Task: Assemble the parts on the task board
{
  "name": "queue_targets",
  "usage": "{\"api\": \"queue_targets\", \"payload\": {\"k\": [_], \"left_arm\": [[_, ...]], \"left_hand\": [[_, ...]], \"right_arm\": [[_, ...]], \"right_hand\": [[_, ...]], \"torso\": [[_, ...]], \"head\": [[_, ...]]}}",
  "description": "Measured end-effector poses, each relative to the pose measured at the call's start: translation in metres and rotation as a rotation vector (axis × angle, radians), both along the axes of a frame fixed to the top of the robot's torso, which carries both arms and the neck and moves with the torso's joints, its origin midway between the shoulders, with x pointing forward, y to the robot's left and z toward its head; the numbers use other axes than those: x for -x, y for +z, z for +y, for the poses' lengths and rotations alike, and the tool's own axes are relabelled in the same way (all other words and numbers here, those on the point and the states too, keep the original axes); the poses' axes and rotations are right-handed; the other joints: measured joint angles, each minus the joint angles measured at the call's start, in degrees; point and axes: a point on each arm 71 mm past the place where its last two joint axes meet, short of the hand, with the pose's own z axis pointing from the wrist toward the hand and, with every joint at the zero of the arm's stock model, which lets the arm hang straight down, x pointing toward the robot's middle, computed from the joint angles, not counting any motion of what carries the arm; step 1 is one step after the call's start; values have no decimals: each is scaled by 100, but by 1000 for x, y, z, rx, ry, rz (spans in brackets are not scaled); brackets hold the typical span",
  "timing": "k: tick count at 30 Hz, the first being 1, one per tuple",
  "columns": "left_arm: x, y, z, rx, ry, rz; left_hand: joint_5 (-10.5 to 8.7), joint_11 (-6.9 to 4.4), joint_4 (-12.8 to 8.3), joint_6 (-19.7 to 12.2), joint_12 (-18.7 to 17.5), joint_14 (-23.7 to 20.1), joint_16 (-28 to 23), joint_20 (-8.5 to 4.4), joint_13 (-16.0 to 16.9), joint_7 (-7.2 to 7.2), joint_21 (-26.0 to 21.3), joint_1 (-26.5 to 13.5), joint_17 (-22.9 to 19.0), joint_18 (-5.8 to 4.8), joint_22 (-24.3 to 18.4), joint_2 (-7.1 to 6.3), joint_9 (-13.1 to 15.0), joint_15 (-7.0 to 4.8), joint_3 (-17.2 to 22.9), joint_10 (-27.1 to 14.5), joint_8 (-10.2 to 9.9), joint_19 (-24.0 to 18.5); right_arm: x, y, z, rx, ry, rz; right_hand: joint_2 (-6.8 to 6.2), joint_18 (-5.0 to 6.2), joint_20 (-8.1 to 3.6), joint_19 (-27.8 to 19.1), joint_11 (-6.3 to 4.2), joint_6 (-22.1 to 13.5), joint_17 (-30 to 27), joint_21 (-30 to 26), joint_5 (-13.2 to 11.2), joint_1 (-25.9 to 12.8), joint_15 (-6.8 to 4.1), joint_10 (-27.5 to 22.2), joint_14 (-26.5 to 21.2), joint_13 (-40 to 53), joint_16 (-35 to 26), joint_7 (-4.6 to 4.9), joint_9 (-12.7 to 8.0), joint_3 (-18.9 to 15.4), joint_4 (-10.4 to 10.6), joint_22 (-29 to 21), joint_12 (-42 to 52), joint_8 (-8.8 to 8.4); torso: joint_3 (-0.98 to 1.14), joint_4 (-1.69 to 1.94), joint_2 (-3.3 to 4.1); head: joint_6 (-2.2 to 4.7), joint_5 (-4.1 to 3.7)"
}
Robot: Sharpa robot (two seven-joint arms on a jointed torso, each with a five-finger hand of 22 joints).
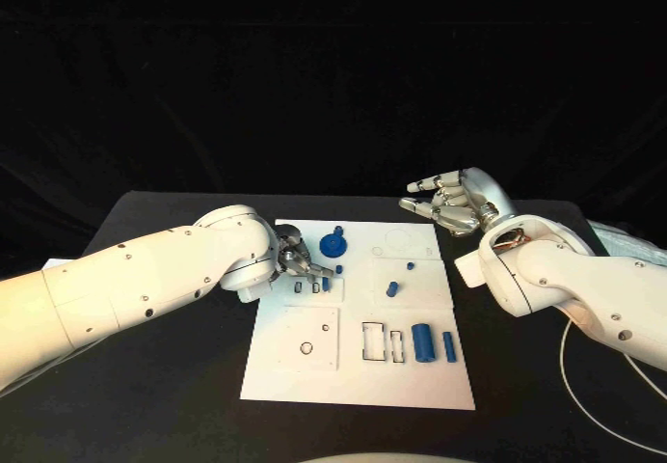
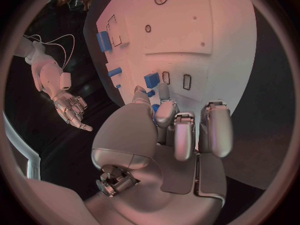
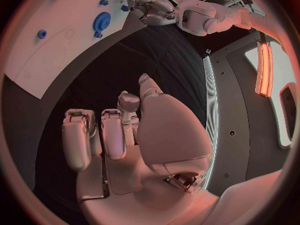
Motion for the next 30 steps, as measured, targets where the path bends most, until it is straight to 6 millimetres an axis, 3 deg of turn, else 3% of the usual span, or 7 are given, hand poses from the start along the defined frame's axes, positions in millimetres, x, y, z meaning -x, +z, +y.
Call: {"api": "queue_targets", "payload": {"k": [30], "left_arm": [[-2, -2, -19, -58, -68, 19]], "left_hand": [[1, -21, -1, -20, 27, 20, 0, 0, 65, -21, 50, 39, -2, 1, -2, 38, 120, -19, -31, 21, 80, -1]], "right_arm": [[-3, -5, 6, 0, 5, 27]], "right_hand": [[30, 0, 0, 0, 0, 0, -2, -22, 66, -31, 0, 1, 0, -23, -23, 0, -1, -40, 40, -2, -26, 0]], "torso": [[-3, 8, 5]], "head": [[-54, -34]]}}
